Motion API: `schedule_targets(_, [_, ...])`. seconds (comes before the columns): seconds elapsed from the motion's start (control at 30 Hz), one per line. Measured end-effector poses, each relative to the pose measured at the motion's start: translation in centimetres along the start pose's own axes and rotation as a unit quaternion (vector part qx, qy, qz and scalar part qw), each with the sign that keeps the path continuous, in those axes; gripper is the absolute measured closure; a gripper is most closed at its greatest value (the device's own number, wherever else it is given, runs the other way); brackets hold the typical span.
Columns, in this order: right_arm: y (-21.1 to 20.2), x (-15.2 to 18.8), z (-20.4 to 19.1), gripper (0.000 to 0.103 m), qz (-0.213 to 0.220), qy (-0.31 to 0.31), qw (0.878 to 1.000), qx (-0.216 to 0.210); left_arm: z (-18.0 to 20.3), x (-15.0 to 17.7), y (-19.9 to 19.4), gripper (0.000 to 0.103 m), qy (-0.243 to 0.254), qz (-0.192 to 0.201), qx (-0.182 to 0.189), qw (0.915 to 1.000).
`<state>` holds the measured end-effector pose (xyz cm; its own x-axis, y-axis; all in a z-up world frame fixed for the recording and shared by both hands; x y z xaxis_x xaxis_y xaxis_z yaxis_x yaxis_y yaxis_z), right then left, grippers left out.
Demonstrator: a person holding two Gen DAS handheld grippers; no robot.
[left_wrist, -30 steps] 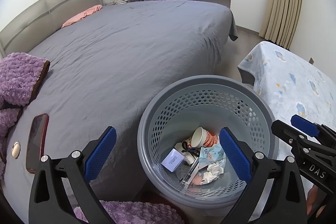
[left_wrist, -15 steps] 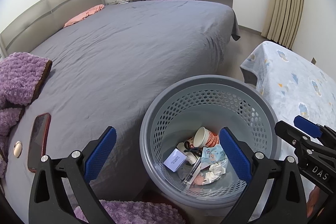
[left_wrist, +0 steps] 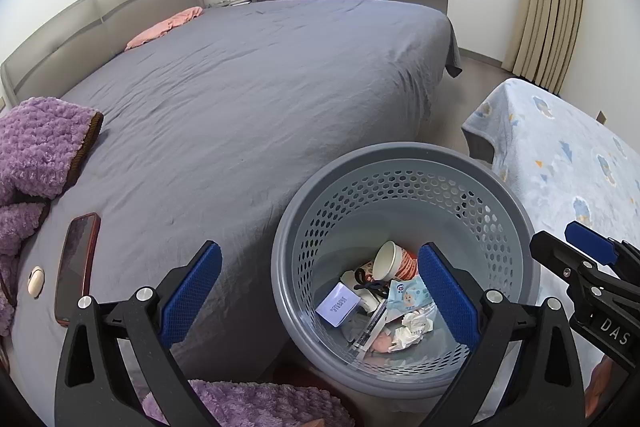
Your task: Collect trash
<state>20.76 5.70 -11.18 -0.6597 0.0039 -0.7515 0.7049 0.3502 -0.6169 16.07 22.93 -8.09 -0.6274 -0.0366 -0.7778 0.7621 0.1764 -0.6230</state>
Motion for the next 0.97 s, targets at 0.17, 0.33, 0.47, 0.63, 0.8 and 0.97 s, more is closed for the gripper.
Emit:
schedule_targets(0.17, [0.0,0.0,-0.01,0.04,0.0,0.0,1.0,0.0,-0.02,-0.05,-0.02,0.006,0.0,0.0,0.0,1.0])
schedule_targets(0.33, [0.0,0.01,-0.01,0.04,0.0,0.0,1.0,0.0,-0.04,0.02,0.03,0.006,-0.001,-0.002,0.002,1.0])
schedule_targets(0.47, [-0.05,-0.01,-0.07,0.04,0.0,-0.001,1.0,0.0,-0.06,0.03,0.08,0.006,-0.002,-0.003,0.003,1.0])
schedule_targets(0.63, [-0.21,-0.15,-0.19,0.04,0.0,-0.001,1.0,-0.001,0.16,0.04,-0.02,0.006,0.0,-0.001,0.005,1.0])
schedule_targets(0.8, [-0.21,-0.14,-0.19,0.04,0.001,-0.001,1.0,-0.001,0.19,0.04,-0.08,0.006,0.0,-0.002,0.001,1.0])
schedule_targets(0.97, [-0.2,-0.13,-0.19,0.04,0.001,-0.001,1.0,-0.001,0.21,0.04,-0.08,0.006,0.0,-0.002,0.001,1.0])
Point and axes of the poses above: each gripper's, at about its wrist camera, not at the fingertips, and y roughly the way its jaws point, z to its right, x to its underside, the point moved 9 cm from there along y, roughly the way its jaws point, and after that the axes turned 10 degrees about z, right-handed, at the moved point
